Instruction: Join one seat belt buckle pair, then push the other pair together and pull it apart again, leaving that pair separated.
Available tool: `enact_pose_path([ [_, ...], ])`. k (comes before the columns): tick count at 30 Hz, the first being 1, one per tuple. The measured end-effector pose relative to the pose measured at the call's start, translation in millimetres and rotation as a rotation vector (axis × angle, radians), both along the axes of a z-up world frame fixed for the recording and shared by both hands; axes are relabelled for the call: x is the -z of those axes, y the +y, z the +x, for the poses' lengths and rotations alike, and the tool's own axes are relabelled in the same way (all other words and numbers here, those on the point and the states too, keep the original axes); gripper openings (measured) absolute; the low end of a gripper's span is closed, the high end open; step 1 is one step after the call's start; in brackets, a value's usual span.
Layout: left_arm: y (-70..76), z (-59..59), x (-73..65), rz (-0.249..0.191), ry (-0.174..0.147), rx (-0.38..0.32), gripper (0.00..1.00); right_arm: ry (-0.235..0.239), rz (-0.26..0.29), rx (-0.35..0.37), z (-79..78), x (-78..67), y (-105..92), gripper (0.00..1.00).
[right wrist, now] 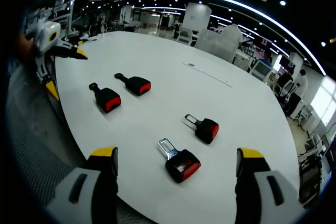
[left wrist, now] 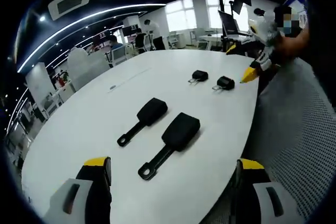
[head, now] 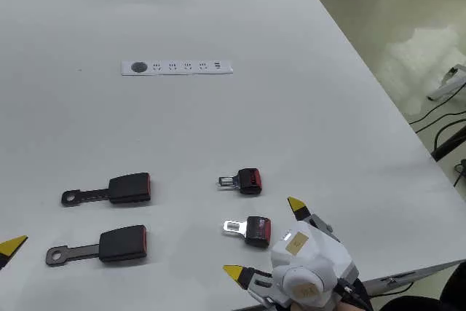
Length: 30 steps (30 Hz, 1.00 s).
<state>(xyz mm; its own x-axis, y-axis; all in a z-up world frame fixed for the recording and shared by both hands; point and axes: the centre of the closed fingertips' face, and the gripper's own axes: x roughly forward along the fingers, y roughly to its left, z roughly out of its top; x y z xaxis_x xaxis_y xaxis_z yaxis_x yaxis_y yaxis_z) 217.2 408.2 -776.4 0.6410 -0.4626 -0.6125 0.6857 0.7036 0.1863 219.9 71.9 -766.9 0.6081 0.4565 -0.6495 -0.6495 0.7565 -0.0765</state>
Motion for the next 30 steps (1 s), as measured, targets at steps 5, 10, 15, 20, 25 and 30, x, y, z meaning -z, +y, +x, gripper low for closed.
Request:
enact_pose_path([
  [5, 3.3, 2.1, -2.0, -0.008, -0.011, -0.009, 1.0, -0.009, -0.07, -0.018, -0.6, 3.3, -6.0, 1.0],
  [10, 7.2, 3.9, -3.2, -0.027, -0.008, -0.037, 1.0, -0.017, -0.073, -0.001, 2.8, 1.4, -8.0, 1.0],
  [15, 8.4, 2.3, -0.4, 0.008, -0.012, -0.023, 1.0, -0.009, -0.048, 0.001, 9.6, -0.6, -0.7, 1.0],
  [20, 6.7, 0.4, 2.7, 0.01, 0.005, -0.012, 1.0, -0.022, -0.011, 0.019, 13.1, -9.7, 2.7, 0.93],
  [25, 6.6, 0.7, 2.2, -0.007, 0.015, -0.022, 1.0, -0.024, -0.006, 0.018, 14.2, -8.4, 4.3, 0.94],
  [30, 6.1, 0.5, 5.7, -0.015, 0.038, -0.03, 1.0, -0.029, -0.035, -0.009, 15.6, -7.4, 3.7, 0.95],
])
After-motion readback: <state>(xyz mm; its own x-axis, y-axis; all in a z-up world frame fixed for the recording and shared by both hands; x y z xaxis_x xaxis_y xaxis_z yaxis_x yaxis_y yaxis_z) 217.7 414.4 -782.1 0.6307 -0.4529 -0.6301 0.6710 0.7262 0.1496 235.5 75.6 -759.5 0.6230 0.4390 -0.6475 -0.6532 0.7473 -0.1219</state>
